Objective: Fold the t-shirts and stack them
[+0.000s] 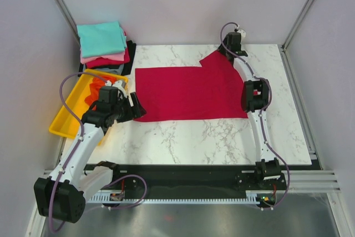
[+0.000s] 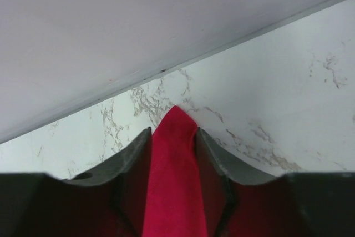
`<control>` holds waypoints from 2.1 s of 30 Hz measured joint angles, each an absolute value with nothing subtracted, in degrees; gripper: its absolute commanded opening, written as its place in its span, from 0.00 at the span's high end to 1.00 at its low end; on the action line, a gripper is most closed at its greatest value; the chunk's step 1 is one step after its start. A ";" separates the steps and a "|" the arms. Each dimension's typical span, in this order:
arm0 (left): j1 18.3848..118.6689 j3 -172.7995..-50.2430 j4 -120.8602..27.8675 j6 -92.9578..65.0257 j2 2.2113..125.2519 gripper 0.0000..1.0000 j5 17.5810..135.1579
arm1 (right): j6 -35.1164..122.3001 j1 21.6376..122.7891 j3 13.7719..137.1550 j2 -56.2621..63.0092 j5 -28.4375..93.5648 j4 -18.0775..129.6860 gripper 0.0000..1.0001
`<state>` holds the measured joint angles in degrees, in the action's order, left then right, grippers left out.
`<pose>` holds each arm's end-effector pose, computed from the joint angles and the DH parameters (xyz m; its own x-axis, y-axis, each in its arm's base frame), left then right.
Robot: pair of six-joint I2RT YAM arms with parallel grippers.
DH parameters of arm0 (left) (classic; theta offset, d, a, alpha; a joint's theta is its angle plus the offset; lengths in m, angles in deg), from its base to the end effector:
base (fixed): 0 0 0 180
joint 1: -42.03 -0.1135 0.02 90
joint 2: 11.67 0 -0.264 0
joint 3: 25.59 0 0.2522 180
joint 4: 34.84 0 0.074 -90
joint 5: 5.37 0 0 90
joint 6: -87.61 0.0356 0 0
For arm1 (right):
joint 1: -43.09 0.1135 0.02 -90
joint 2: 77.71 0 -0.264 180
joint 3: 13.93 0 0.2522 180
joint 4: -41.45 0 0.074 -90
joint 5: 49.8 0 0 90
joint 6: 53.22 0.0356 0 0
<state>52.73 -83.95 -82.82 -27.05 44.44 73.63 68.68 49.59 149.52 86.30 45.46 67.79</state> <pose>0.1961 -0.0440 0.2645 -0.7701 -0.2713 -0.5774 -0.0090 0.9096 -0.4154 0.6199 0.0673 0.1342 -0.3983 0.4842 -0.7790 0.2108 0.8749 0.4360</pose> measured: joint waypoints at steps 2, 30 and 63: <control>52.73 -83.95 -82.82 -27.05 44.47 0.21 73.52 | 69.07 49.89 149.52 86.41 45.46 67.66 0.66; 52.77 -96.65 -81.90 -27.14 62.13 0.21 76.31 | 69.49 47.18 126.20 68.83 36.54 61.67 1.00; 49.91 -157.46 -81.55 -28.91 122.73 0.34 91.75 | 71.54 35.12 108.91 58.21 28.65 55.59 1.00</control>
